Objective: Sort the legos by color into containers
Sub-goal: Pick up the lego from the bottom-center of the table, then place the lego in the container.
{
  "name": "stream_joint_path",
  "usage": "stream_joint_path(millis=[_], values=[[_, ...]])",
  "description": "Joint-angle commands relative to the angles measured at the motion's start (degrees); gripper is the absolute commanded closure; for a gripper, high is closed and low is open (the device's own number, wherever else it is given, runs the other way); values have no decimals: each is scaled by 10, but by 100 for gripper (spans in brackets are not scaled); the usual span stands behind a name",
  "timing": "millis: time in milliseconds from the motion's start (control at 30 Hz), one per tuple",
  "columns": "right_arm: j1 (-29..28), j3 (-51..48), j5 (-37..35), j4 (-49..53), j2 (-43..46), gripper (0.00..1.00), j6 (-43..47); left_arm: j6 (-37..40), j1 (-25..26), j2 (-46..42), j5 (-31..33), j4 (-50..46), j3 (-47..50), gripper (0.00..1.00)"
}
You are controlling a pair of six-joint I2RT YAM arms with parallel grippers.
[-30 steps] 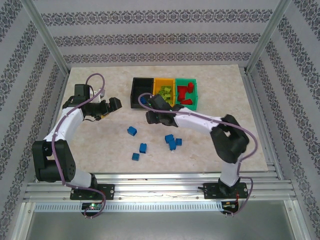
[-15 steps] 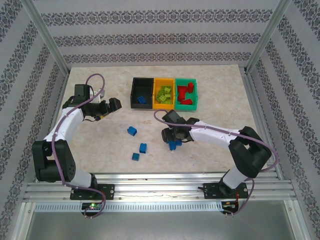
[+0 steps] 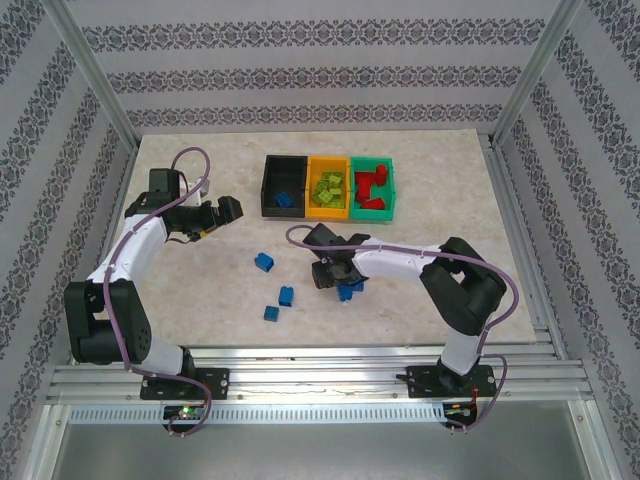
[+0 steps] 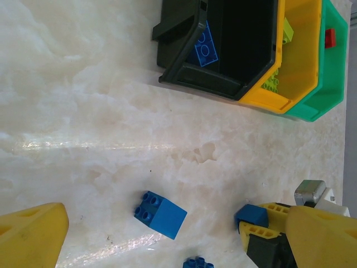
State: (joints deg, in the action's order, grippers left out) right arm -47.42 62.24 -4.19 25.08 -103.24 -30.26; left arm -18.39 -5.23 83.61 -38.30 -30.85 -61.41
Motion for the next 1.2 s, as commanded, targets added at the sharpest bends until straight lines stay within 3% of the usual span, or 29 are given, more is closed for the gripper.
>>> stream_joint_path(millis=[0, 267, 700, 833, 1067, 1167], values=[[-5, 27, -14, 3, 0, 63, -2, 11, 7, -6, -1, -12, -9, 0], [11, 139, -8, -10, -36, 63, 32, 13, 6, -3, -2, -11, -9, 1], [86, 398, 34, -22, -193, 62, 39, 21, 7, 1, 12, -18, -11, 0], [106, 490, 29, -3, -242, 58, 52, 23, 7, 2, 8, -18, -11, 0], [140, 657, 84, 51, -325, 46, 53, 21, 6, 1, 4, -17, -10, 0], [138, 662, 78, 60, -324, 44, 57, 21, 7, 3, 4, -17, -11, 0]])
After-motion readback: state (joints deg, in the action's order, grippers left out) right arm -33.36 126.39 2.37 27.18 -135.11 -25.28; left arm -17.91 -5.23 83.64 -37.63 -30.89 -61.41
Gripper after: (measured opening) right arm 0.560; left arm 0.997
